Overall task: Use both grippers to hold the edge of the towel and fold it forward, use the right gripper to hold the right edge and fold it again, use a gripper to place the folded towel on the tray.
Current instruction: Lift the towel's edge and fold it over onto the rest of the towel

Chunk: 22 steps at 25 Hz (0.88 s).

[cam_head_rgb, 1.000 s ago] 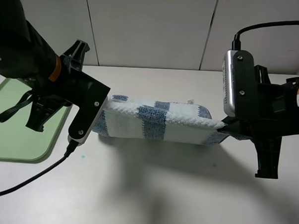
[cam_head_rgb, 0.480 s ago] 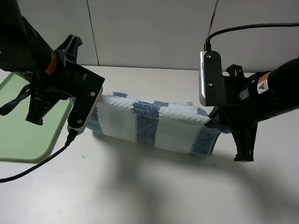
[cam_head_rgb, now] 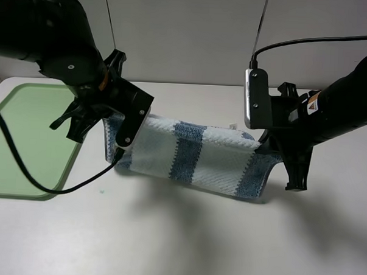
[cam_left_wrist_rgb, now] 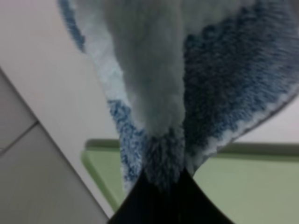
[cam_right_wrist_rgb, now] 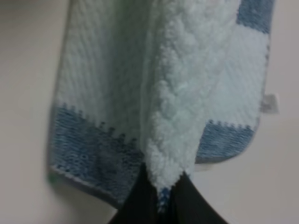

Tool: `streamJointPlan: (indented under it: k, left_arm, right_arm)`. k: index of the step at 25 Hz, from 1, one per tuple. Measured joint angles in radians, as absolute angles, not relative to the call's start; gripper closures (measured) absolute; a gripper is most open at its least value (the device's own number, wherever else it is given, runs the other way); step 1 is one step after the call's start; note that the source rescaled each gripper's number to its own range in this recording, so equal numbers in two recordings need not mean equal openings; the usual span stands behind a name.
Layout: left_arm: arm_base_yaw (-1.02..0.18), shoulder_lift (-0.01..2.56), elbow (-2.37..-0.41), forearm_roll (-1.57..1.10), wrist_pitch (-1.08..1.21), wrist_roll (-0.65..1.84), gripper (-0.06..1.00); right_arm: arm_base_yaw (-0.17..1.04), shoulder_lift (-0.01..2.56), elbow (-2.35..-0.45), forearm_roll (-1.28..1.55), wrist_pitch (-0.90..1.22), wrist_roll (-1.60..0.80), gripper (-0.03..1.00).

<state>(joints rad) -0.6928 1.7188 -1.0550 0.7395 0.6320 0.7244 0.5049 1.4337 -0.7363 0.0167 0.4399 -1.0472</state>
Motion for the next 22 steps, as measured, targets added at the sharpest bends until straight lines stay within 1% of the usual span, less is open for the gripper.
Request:
streamJointPlan:
  k: [10,22]
  left_arm:
    - [-0.673,1.83,-1.09,0.74,0.583,0.75,0.94]
    - [-0.634,1.847,-1.12,0.75,0.533,0.758,0.94]
  right_arm:
    - [0.476,1.5,-0.736,0.016,0.387,-1.081,0.97]
    - [0.471,1.564,-0.736,0.0,0.289,-1.091,0.97]
